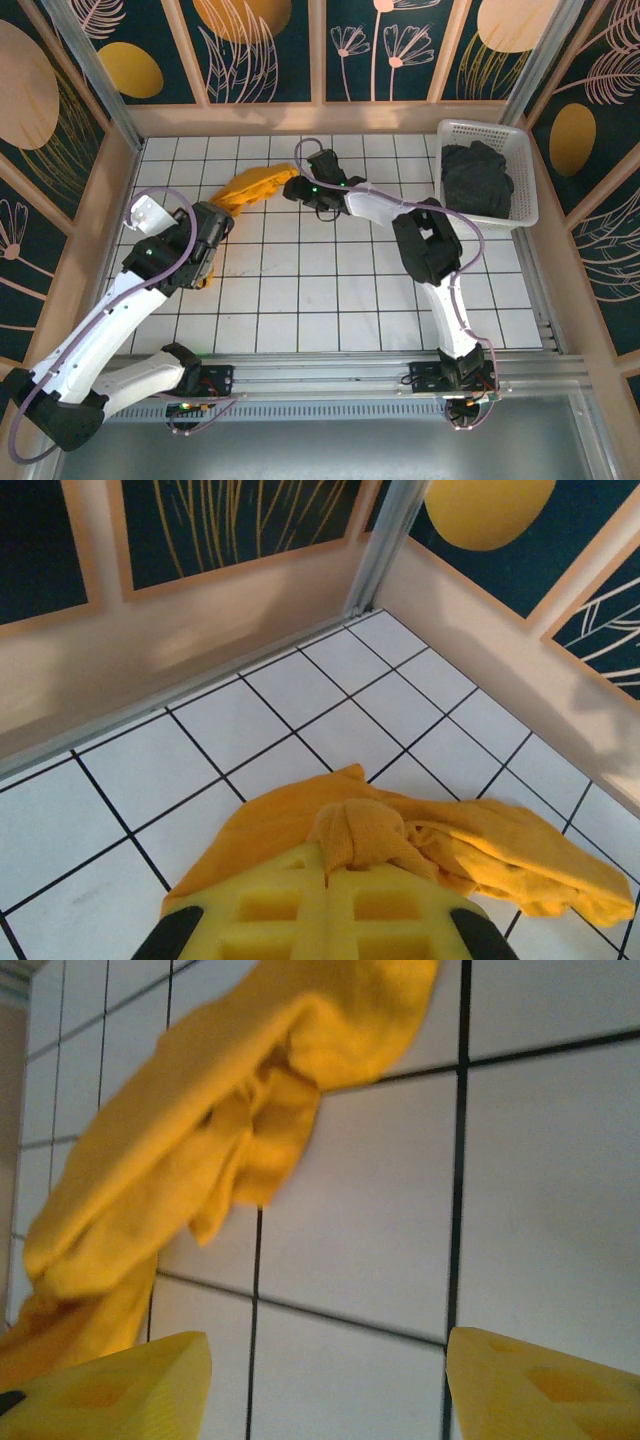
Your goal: Fold and stack the t-shirts
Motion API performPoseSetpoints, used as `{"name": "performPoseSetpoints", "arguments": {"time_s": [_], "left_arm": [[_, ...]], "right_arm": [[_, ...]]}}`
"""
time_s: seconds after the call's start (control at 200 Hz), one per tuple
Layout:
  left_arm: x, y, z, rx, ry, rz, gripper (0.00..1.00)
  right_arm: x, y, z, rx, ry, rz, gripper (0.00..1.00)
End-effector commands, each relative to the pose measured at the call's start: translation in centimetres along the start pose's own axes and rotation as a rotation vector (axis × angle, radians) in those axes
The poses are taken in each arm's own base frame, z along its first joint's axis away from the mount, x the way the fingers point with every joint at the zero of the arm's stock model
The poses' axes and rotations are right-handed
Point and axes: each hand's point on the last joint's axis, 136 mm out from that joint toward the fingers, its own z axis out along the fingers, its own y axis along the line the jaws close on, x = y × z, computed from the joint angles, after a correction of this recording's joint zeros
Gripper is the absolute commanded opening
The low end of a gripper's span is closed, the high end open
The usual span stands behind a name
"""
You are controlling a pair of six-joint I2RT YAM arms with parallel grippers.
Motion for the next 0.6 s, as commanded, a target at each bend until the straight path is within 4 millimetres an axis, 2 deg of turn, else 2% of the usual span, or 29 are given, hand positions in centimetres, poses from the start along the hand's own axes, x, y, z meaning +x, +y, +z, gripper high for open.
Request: {"name": "performPoseSetpoints", "arguments": {"time_s": [0.0, 0.215, 0.45, 0.551, 0.596], "left_arm": [[-1.9, 1.0, -0.7, -0.014, -0.057, -0.041, 0.0], [-1.7, 1.4, -0.8, 0.005, -0.043, -0.033, 0.0], [-2.1, 1.2, -1.1, 0.03, -0.04, -0.035, 0.0], [-2.3, 1.3, -1.2, 0.04, -0.042, -0.037, 0.0], [-2.4, 1.4, -1.3, 0.042, -0.042, -0.036, 0.0]], "right_arm": [[-3.3, 0.8, 1.6, -0.056, -0.068, 0.11, 0.65], [-4.9, 0.7, 5.3, -0.124, -0.071, 0.259, 0.64], [-4.5, 0.5, 9.1, -0.149, -0.042, 0.323, 0.59], [-4.1, 0.7, 10.0, -0.187, -0.035, 0.352, 0.48], [-4.1, 0.7, 10.2, -0.2, -0.034, 0.362, 0.38]]}}
